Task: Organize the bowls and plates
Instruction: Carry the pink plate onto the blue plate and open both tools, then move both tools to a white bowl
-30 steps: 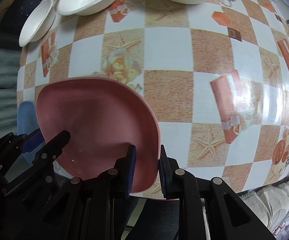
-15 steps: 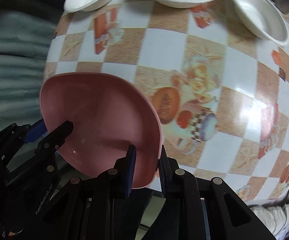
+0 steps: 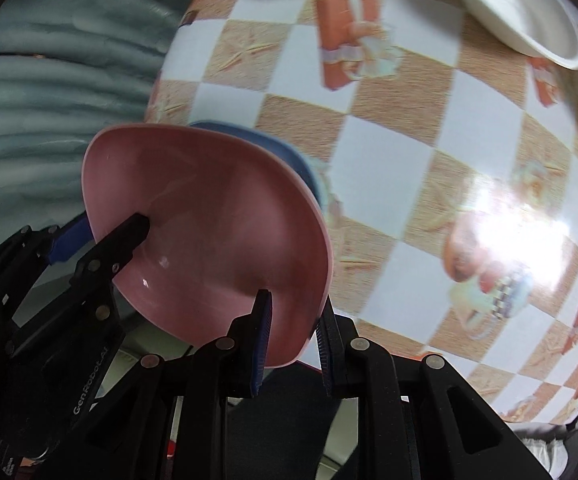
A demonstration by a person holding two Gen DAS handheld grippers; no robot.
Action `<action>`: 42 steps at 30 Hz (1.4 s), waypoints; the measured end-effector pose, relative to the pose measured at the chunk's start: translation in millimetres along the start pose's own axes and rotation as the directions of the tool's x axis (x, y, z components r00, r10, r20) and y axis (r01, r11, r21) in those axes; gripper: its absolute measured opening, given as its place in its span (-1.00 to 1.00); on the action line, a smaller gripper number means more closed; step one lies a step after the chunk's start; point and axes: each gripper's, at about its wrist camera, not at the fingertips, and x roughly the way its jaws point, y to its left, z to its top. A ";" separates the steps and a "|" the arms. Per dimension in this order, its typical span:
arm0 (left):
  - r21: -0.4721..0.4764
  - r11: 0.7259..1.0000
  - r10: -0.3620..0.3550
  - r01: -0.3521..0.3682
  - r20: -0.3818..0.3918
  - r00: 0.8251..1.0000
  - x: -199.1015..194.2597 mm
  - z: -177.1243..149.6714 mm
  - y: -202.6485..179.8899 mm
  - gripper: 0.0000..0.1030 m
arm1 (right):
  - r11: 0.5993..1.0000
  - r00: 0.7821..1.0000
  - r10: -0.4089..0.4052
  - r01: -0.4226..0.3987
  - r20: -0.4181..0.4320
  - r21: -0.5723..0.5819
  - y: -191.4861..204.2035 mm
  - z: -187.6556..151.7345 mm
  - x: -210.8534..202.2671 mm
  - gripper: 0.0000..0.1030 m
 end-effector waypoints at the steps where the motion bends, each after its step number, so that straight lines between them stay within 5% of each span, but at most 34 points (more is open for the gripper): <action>1: -0.011 1.000 -0.011 0.011 -0.002 1.000 2.7 -0.5 1.7 -0.12 | 1.000 1.000 0.001 -0.001 0.001 -0.003 3.6 2.8 3.6 -0.53; 4: -0.029 1.000 -0.004 0.004 0.004 1.000 6.3 -3.2 1.7 0.29 | 1.000 1.000 -0.021 0.021 0.012 -0.008 6.3 8.1 10.0 -0.52; 7: -0.023 1.000 -0.016 0.016 0.009 1.000 6.2 -5.4 -2.7 0.41 | 1.000 0.999 -0.028 0.028 0.015 0.011 -13.7 3.0 1.8 -0.47; 10: -0.010 1.000 -0.020 0.020 0.014 1.000 4.2 -4.7 -8.1 0.47 | 0.998 0.998 -0.047 0.045 0.034 0.054 -35.1 -2.1 -3.9 0.48; 11: -0.009 0.999 -0.039 0.039 0.016 0.999 2.8 -3.3 -9.8 0.49 | 0.997 0.998 -0.043 0.040 0.049 0.069 -47.3 -6.6 -8.5 0.62; 17: 0.027 0.994 -0.104 0.103 0.045 0.994 -11.3 11.3 -33.7 0.52 | 0.972 0.996 -0.064 0.049 0.060 0.232 -112.2 -25.7 -14.3 0.62; 26: 0.202 0.968 -0.168 0.147 0.088 0.982 -39.8 66.9 -125.4 0.52 | 0.868 0.984 -0.102 0.018 0.144 0.497 -246.9 -40.1 -48.2 0.62; 35: 0.327 0.938 -0.186 0.116 0.194 0.963 -65.7 147.6 -208.0 0.52 | 0.838 0.950 -0.190 0.027 0.247 0.544 -315.9 -15.5 -107.1 0.62; 42: 0.401 0.915 -0.157 0.054 0.228 0.961 -48.7 221.4 -254.5 0.52 | 0.833 0.937 -0.217 0.030 0.275 0.552 -368.5 20.8 -137.4 0.62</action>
